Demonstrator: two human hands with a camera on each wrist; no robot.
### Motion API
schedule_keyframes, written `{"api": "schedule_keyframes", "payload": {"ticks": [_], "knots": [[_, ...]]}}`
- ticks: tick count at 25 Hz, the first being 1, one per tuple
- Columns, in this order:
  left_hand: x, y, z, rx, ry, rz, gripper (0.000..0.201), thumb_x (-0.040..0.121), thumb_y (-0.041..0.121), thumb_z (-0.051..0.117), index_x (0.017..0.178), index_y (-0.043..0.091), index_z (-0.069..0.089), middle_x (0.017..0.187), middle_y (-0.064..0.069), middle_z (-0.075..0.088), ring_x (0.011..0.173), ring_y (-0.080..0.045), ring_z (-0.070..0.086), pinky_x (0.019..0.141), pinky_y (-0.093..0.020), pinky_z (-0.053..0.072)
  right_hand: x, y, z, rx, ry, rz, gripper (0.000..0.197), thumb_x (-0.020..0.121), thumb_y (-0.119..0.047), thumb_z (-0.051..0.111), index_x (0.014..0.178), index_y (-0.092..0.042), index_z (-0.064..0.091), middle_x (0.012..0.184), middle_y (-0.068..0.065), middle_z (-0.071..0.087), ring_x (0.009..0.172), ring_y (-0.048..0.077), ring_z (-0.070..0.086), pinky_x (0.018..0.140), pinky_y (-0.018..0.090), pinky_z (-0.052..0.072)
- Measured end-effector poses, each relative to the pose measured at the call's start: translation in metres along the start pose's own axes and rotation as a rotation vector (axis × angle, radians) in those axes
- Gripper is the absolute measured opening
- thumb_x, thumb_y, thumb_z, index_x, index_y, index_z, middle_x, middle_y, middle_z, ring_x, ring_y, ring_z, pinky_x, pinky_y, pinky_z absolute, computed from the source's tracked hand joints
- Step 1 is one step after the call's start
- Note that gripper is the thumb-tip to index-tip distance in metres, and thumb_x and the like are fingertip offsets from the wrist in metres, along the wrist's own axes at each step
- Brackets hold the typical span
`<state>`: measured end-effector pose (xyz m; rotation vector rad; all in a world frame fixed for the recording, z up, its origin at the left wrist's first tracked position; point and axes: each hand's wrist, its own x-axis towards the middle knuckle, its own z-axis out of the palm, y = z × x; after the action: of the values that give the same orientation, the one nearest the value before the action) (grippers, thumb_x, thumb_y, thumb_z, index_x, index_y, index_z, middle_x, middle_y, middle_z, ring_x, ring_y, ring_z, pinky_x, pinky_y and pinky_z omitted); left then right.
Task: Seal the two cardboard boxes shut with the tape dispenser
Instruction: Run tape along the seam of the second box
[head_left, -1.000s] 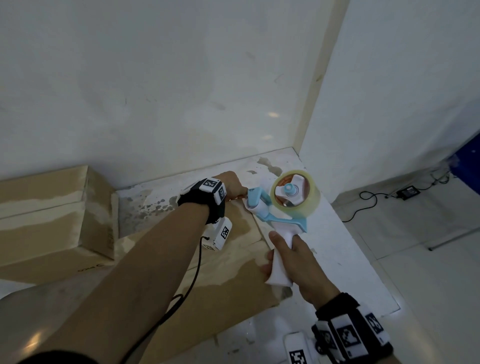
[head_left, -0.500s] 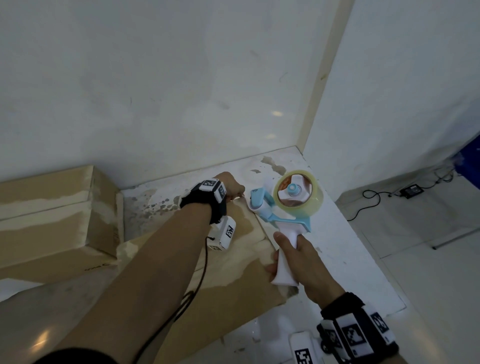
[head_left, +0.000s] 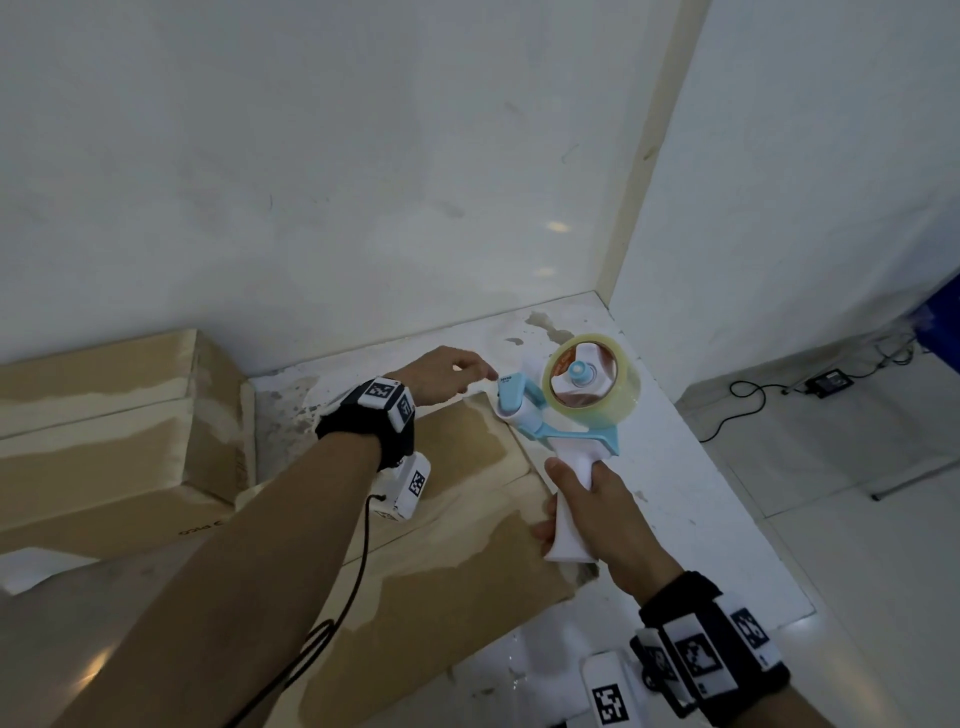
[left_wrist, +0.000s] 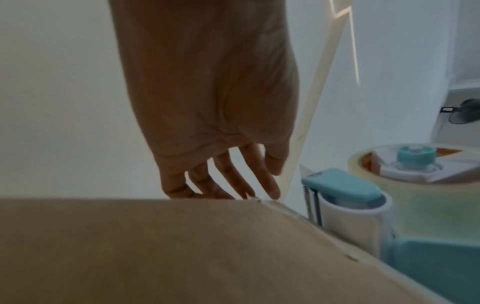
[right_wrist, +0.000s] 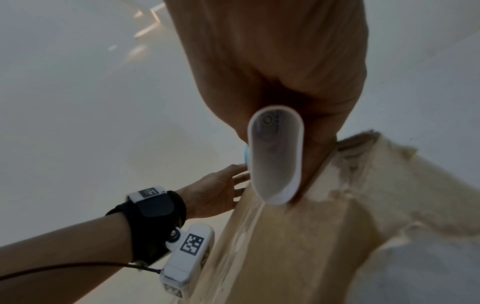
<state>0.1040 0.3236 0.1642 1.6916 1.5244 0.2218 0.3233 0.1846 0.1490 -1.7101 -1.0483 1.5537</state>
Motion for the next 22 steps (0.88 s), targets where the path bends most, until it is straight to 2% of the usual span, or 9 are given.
{"api": "schedule_keyframes", "payload": {"ticks": [4, 7, 9, 11, 13, 16, 18, 20, 22], "knots": [[-0.006, 0.002, 0.007, 0.150, -0.118, 0.006, 0.030, 0.099, 0.030, 0.045, 0.122, 0.025, 0.064, 0.133, 0.001, 0.058, 0.116, -0.013, 0.050, 0.093, -0.024, 0.031, 0.000, 0.001, 0.002, -0.022, 0.015, -0.003, 0.040, 0.093, -0.041, 0.058, 0.119, -0.011, 0.053, 0.093, 0.024, 0.068, 0.078, 0.040, 0.073, 0.057, 0.035, 0.062], [-0.008, 0.002, 0.009, 0.226, -0.192, -0.072, 0.038, 0.102, 0.032, 0.037, 0.136, 0.025, 0.052, 0.147, 0.000, 0.046, 0.133, -0.019, 0.040, 0.107, -0.029, 0.024, 0.001, 0.002, 0.001, -0.016, 0.012, -0.012, 0.037, 0.094, -0.040, 0.058, 0.116, -0.010, 0.054, 0.083, 0.017, 0.067, 0.073, 0.040, 0.074, 0.059, 0.037, 0.062], [-0.008, -0.001, 0.011, 0.298, -0.226, -0.163, 0.047, 0.103, 0.040, 0.026, 0.139, 0.019, 0.048, 0.150, -0.005, 0.042, 0.135, -0.024, 0.039, 0.112, -0.035, 0.022, 0.002, 0.003, 0.000, -0.015, 0.013, -0.019, 0.036, 0.093, -0.040, 0.058, 0.114, -0.010, 0.055, 0.080, 0.015, 0.067, 0.070, 0.038, 0.074, 0.060, 0.039, 0.063], [-0.011, -0.008, 0.011, 0.264, -0.170, -0.287, 0.056, 0.099, 0.048, 0.021, 0.132, 0.015, 0.052, 0.144, -0.010, 0.047, 0.127, -0.028, 0.046, 0.108, -0.039, 0.028, 0.002, 0.004, 0.001, -0.020, 0.012, -0.020, 0.036, 0.093, -0.039, 0.058, 0.113, -0.009, 0.055, 0.081, 0.015, 0.067, 0.068, 0.038, 0.074, 0.061, 0.041, 0.063], [-0.014, -0.011, 0.012, 0.152, -0.104, -0.336, 0.060, 0.097, 0.050, 0.018, 0.131, 0.016, 0.053, 0.140, -0.009, 0.050, 0.123, -0.028, 0.048, 0.104, -0.038, 0.029, 0.002, 0.004, 0.001, -0.029, 0.013, -0.023, 0.037, 0.094, -0.039, 0.058, 0.113, -0.008, 0.055, 0.082, 0.016, 0.067, 0.068, 0.037, 0.074, 0.060, 0.039, 0.063], [-0.013, -0.007, 0.014, -0.007, -0.028, -0.160, 0.058, 0.099, 0.052, 0.018, 0.137, 0.023, 0.052, 0.143, -0.002, 0.051, 0.123, -0.022, 0.049, 0.104, -0.033, 0.030, 0.002, 0.004, 0.000, -0.028, 0.012, -0.024, 0.035, 0.094, -0.039, 0.058, 0.112, -0.009, 0.055, 0.079, 0.015, 0.067, 0.067, 0.037, 0.074, 0.063, 0.042, 0.063], [-0.014, -0.004, 0.015, 0.070, -0.021, -0.031, 0.047, 0.101, 0.047, 0.031, 0.131, 0.026, 0.058, 0.141, 0.000, 0.053, 0.120, -0.018, 0.050, 0.097, -0.027, 0.031, 0.002, 0.005, 0.001, -0.037, 0.018, -0.027, 0.035, 0.094, -0.039, 0.058, 0.112, -0.010, 0.055, 0.079, 0.014, 0.066, 0.069, 0.038, 0.074, 0.064, 0.043, 0.063], [-0.012, -0.007, 0.017, 0.121, -0.051, 0.007, 0.036, 0.100, 0.041, 0.041, 0.128, 0.029, 0.061, 0.139, 0.000, 0.055, 0.121, -0.017, 0.050, 0.094, -0.025, 0.031, 0.002, 0.003, 0.001, -0.059, 0.029, -0.031, 0.034, 0.094, -0.039, 0.058, 0.112, -0.011, 0.055, 0.076, 0.011, 0.066, 0.068, 0.037, 0.074, 0.060, 0.038, 0.062], [-0.011, -0.014, 0.016, 0.132, -0.092, -0.006, 0.036, 0.099, 0.041, 0.042, 0.130, 0.032, 0.058, 0.141, 0.001, 0.053, 0.124, -0.019, 0.048, 0.097, -0.026, 0.031, 0.001, 0.003, 0.002, -0.074, 0.031, -0.037, 0.032, 0.094, -0.039, 0.058, 0.108, -0.011, 0.056, 0.073, 0.010, 0.065, 0.064, 0.035, 0.074, 0.054, 0.032, 0.060]]}}
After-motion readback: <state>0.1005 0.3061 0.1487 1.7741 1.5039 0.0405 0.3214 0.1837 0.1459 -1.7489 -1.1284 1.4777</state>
